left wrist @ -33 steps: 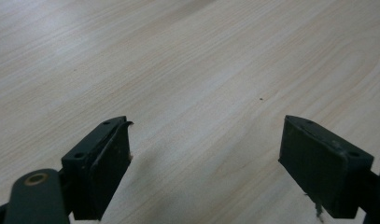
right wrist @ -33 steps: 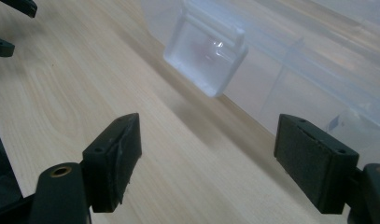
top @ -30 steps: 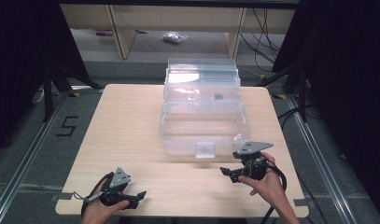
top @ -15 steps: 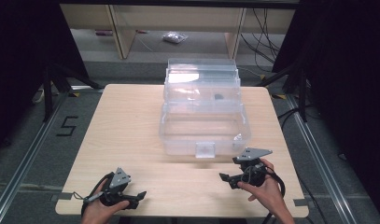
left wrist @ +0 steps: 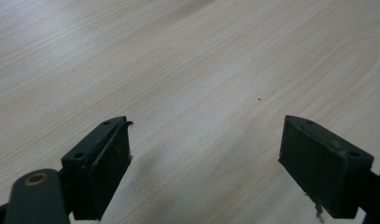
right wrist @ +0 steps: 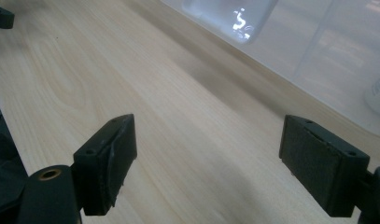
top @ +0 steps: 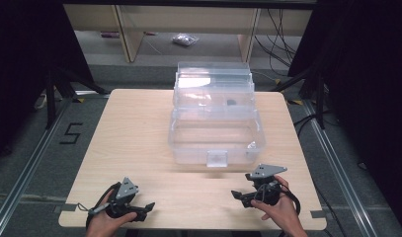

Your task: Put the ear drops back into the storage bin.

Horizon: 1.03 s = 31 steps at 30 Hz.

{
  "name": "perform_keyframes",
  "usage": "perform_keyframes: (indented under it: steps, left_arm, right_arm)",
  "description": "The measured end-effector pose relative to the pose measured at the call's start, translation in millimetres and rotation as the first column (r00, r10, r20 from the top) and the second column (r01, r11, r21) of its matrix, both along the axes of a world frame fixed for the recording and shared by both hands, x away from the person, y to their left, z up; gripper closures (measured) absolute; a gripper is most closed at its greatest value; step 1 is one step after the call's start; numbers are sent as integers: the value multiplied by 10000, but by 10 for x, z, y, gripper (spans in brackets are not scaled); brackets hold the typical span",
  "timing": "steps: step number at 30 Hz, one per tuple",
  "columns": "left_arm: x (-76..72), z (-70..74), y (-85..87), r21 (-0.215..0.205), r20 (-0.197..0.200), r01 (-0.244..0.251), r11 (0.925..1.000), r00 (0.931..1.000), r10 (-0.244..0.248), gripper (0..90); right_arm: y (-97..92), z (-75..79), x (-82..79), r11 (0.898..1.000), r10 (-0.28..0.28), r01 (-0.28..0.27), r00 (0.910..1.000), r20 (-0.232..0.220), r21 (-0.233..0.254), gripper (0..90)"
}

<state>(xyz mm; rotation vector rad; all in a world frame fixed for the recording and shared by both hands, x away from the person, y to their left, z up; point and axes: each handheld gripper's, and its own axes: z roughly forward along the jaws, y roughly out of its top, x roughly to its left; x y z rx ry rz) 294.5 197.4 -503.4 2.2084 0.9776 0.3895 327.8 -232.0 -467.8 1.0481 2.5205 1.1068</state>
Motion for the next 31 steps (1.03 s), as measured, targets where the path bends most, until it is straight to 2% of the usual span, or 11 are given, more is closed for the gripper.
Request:
perform_keyframes:
  steps: [8,9,12,18,20,21,22,26,27,29,31]
  left_arm:
    - [-1,-4,-6,-51,-19,-22,10000,10000,21,158]
    - [-1,-4,-6,-45,-18,-20,10000,10000,20,157]
    - [-2,-4,-6,-51,-12,-17,10000,10000,17,158]
    - [-2,-5,-7,-54,-28,-23,10000,10000,22,157]
    - [-2,-3,-6,-30,-29,-6,10000,10000,5,157]
    - [-2,-5,-7,-46,-27,-18,10000,10000,18,157]
    - [-1,-5,-7,-40,-30,-17,10000,10000,17,158]
    - [-1,-4,-7,-38,-20,-20,10000,10000,20,157]
    - [-2,-4,-8,-51,-18,-27,10000,10000,27,158]
    - [-2,-4,-7,-34,-17,-17,10000,10000,17,158]
    - [-2,-4,-6,-35,-17,-19,10000,10000,19,158]
  right_arm:
    - [-26,-74,-65,10000,-46,46,10000,-43,51,196]
    - [-18,-79,-96,9998,-161,163,9995,-257,84,195]
    - [-25,-118,-104,10000,50,-49,9999,-95,26,186]
    - [-38,-152,-180,9999,20,-27,9990,-454,-147,185]
    - [-53,-166,-179,9996,198,-203,9995,-242,-185,186]
    - [-49,-173,-200,10000,-41,40,9999,-168,-78,185]
    - [-63,-162,-200,9998,139,-143,9995,-271,-167,186]
    - [-87,-171,-226,9999,-99,95,9993,-361,-126,185]
    - [-87,-190,-217,10000,-64,64,9999,-135,-26,185]
    - [-105,-167,-229,9997,-190,182,9988,-461,-175,183]
    - [-114,-172,-214,9999,-8,5,9995,-323,-105,183]
